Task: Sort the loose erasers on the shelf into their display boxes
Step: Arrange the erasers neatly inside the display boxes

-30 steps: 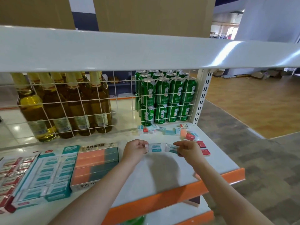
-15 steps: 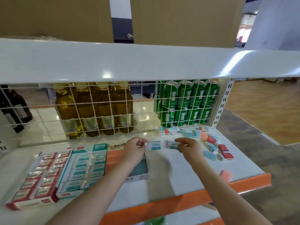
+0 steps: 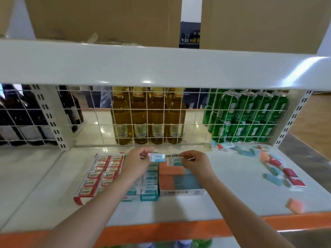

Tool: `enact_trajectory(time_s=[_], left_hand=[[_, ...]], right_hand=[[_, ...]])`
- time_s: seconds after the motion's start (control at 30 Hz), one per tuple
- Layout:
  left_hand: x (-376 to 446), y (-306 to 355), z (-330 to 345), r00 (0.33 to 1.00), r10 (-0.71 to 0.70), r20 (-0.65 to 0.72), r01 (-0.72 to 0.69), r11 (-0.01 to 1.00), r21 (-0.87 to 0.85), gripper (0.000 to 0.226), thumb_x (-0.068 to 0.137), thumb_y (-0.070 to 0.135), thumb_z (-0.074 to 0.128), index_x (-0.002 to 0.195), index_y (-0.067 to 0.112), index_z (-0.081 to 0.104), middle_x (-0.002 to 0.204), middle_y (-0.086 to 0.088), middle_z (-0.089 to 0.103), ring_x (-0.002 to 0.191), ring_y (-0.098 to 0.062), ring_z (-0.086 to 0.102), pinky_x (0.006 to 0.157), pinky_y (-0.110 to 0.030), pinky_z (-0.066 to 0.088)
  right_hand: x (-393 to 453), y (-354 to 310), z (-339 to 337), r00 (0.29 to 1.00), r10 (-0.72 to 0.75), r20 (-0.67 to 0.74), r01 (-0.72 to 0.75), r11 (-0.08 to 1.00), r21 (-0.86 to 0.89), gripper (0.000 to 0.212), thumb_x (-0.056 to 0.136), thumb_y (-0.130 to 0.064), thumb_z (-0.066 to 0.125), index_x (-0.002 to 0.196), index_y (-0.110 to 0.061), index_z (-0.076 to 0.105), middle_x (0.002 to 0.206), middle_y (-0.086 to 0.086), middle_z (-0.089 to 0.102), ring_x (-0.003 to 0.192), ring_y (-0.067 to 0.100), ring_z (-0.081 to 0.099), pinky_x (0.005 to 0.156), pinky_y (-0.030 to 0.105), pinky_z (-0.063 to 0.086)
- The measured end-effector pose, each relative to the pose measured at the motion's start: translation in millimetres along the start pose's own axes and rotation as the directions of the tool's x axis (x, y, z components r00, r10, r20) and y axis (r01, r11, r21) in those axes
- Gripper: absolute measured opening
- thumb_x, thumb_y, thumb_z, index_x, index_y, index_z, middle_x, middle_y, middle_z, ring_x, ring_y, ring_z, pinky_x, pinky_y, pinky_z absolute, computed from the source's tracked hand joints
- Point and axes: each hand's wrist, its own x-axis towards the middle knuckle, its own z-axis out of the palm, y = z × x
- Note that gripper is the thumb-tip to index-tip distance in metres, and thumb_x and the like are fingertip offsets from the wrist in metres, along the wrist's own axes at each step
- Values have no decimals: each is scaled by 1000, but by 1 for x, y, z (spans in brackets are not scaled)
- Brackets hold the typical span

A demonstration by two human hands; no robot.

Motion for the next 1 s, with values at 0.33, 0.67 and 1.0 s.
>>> enact_trajectory(time_s=[0.33,0.67,1.0], left_hand=[[-13,-43,-47,987,-72,140,44,980,194,21,91,10,54,105,21,66,113,1,61,95,-8,50,84,-20,43],[-16,-57,-53,977,-72,199,10,955,297,25,90,5,53,110,15,64,120,-1,61,102,-12,56,74,-15,48],[-23,-53,-55,944,103,314,-232,883,408,27,94,20,51,118,15,63,118,1,60,91,-5,53,79,-17,43]], right_hand=[[-9,-9,58,977,-20,214,39,996,-81,17,86,-4,59,76,-17,61,80,-6,62,86,16,63,70,20,55],[-18,-16,66,961,-3,277,100,936,-337,14,89,-13,59,101,-10,66,96,-5,60,85,7,54,66,11,48],[-23,-20,73,954,37,299,108,883,-456,23,91,-15,57,113,-12,62,119,2,58,96,13,56,81,24,53]])
